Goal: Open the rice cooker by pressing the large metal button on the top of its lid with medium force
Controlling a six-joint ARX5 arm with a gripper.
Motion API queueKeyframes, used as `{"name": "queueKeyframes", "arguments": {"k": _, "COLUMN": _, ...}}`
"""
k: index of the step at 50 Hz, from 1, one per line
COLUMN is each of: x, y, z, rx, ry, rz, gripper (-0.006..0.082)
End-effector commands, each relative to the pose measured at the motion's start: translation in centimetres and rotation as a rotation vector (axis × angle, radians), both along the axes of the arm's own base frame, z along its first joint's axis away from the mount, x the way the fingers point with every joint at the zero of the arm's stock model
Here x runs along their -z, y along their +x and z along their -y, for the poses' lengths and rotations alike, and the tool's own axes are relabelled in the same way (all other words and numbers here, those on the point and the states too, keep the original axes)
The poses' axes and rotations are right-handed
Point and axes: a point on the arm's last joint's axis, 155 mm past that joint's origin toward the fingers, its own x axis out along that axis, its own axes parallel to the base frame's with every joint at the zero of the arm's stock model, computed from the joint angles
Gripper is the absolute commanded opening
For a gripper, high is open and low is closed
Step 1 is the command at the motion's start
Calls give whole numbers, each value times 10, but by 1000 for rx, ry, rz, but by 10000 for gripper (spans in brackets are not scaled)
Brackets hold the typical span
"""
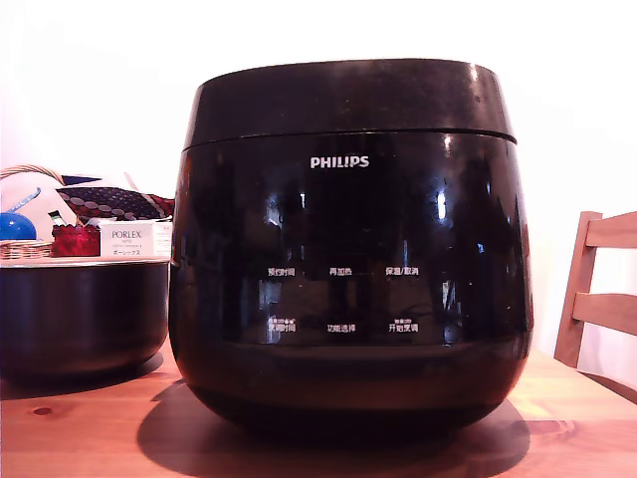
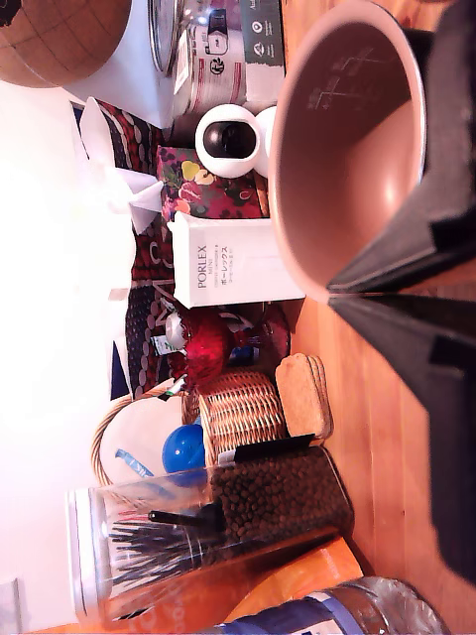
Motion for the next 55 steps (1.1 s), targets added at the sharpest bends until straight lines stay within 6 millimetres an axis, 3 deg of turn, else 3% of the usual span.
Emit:
{"name": "queueKeyframes", "arguments": {"k": 1, "x": 6, "y": -1, "z": 10, "rx": 61, "ry": -56, "rz": -19, "gripper": -21}}
{"name": "queueKeyframes", "arguments": {"k": 18, "x": 3, "y": -1, "z": 10, "rx": 62, "ry": -56, "rz": -7, "gripper": -21}}
{"name": "queueKeyframes", "arguments": {"k": 27, "x": -22, "y": -2, "z": 13, "rx": 82, "ry": -54, "rz": 94, "gripper": -21}}
{"name": "queueKeyframes", "arguments": {"k": 44, "x": -67, "y": -16, "z": 43, "rx": 272, "ry": -200, "rz": 251, "gripper": -21}}
{"name": "queueKeyframes", "arguments": {"k": 55, "x": -93, "y": -40, "z": 82, "rx": 519, "ry": -262, "rz": 279, "gripper": -21}}
